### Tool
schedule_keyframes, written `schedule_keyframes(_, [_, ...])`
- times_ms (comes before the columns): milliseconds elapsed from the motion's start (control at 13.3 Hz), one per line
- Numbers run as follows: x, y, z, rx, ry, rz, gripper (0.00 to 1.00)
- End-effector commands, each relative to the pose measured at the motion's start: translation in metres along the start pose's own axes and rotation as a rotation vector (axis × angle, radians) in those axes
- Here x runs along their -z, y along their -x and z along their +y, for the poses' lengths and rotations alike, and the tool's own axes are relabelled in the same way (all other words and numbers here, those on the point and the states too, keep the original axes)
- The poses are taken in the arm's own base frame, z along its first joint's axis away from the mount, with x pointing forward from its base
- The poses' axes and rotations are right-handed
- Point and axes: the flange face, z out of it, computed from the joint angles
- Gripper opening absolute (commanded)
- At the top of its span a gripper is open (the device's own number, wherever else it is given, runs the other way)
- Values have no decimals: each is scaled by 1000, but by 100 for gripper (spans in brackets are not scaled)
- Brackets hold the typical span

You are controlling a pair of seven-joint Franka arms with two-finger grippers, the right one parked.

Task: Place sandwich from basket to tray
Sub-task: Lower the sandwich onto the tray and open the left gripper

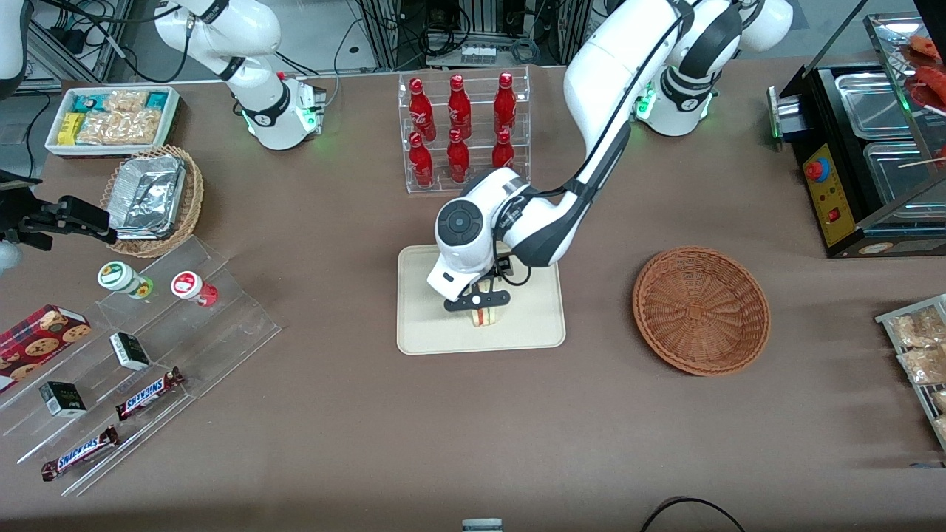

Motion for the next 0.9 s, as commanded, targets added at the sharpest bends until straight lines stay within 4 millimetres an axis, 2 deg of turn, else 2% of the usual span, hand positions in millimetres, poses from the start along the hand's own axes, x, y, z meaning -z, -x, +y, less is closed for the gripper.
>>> schedule_keyframes(0, [50, -5, -17, 19, -8, 17, 100])
schedule_keyframes(75, [65, -4, -21, 20, -10, 17, 100])
schedule_keyframes(301, [113, -28, -61, -22, -4, 18, 100])
schedule_keyframes(451, [134, -49, -98, -25, 9, -17, 100])
schedule_keyframes(602, [146, -48, -121, -44, -59, -31, 100])
schedule_keyframes(677, [153, -60, -153, -82, -73, -35, 100])
schedule_keyframes(752, [165, -65, -185, -135, -66, -41, 100])
schedule_keyframes(827, [168, -66, -215, -183, -68, -52, 100])
